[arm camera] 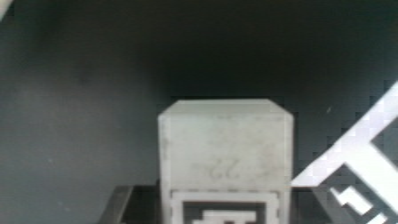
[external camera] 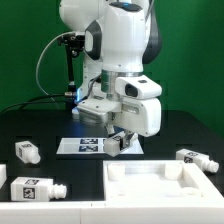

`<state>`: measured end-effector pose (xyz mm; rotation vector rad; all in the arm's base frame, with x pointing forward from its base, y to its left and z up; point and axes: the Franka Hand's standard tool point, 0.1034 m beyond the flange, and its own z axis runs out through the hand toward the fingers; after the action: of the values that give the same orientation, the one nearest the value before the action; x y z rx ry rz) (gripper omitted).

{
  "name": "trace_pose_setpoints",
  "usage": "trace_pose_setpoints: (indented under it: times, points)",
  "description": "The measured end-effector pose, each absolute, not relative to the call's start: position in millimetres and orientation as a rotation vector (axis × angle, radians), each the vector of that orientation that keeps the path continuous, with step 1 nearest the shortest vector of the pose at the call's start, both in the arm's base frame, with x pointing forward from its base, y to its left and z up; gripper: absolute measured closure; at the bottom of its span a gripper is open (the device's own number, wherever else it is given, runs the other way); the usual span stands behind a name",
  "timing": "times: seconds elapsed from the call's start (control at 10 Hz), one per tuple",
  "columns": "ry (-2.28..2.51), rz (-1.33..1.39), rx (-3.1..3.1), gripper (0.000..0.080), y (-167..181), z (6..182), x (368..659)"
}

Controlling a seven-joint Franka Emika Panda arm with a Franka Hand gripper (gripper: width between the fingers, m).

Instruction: Assemble one leg

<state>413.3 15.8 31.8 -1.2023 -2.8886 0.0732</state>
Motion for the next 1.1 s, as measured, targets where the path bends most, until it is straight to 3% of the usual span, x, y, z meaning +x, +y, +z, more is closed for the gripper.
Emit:
trace_pose_setpoints:
  times: [0.3, 0.7, 0.8, 0.9, 1.0, 1.1]
  points:
    - [-2.966, 0.124, -0.648, 0.0515, 5, 17.9, 412]
    - [-2.989, 0.146, -0.486, 0.0515, 5, 11.3, 412]
    - [-2.986, 0.147, -0.497, 0.0448, 4, 10.8, 411]
    - [-2.985, 0.147, -0.502, 0.0284, 4, 10.4, 411]
    - [-2.983, 0.147, -0.507, 0.0284, 4, 10.2, 411]
    - [-2.984, 0.148, -0.515, 0.0175, 3, 10.9, 411]
